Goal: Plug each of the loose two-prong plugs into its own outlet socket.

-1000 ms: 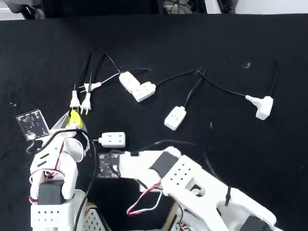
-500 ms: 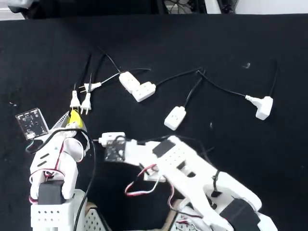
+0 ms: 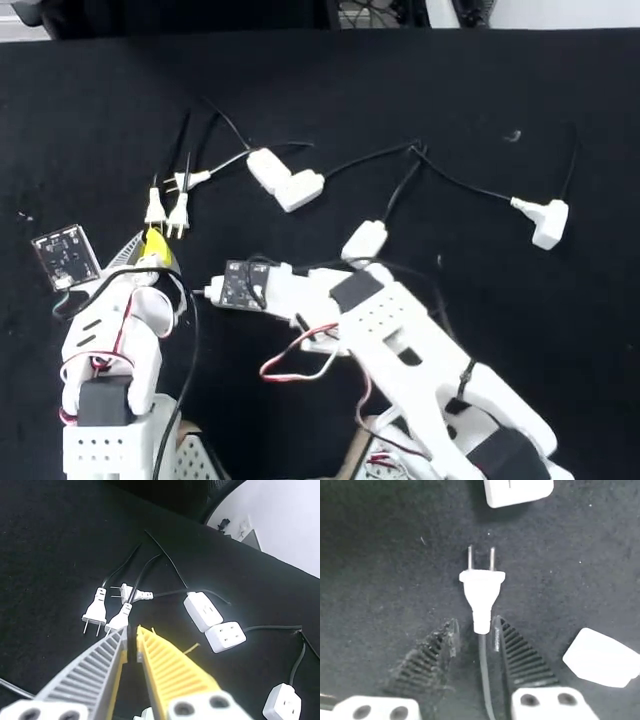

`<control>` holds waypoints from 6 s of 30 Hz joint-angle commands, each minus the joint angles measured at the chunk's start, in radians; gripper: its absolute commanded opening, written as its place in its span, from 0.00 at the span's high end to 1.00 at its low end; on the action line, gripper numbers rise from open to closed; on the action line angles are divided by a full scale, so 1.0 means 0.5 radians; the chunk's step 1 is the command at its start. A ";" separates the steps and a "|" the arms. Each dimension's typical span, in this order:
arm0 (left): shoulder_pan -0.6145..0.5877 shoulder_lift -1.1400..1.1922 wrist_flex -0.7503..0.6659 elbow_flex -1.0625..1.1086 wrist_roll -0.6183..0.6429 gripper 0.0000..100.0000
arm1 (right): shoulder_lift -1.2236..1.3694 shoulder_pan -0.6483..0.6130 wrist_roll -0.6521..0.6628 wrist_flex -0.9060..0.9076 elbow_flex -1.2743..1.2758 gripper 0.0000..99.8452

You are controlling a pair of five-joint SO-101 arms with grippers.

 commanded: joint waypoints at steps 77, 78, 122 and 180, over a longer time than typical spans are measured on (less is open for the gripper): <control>-0.005 0.006 -0.040 -0.020 0.012 0.95 | -0.305 0.092 -0.092 -0.209 0.284 0.88; -0.005 0.006 -0.040 -0.020 0.012 0.95 | -0.305 0.092 -0.092 -0.206 0.287 0.88; -0.005 0.006 -0.040 -0.020 0.012 0.95 | 0.081 0.233 0.031 -0.466 0.155 0.88; -0.005 0.028 -0.031 -0.140 0.009 0.95 | -0.483 0.157 -0.147 0.031 -0.183 0.99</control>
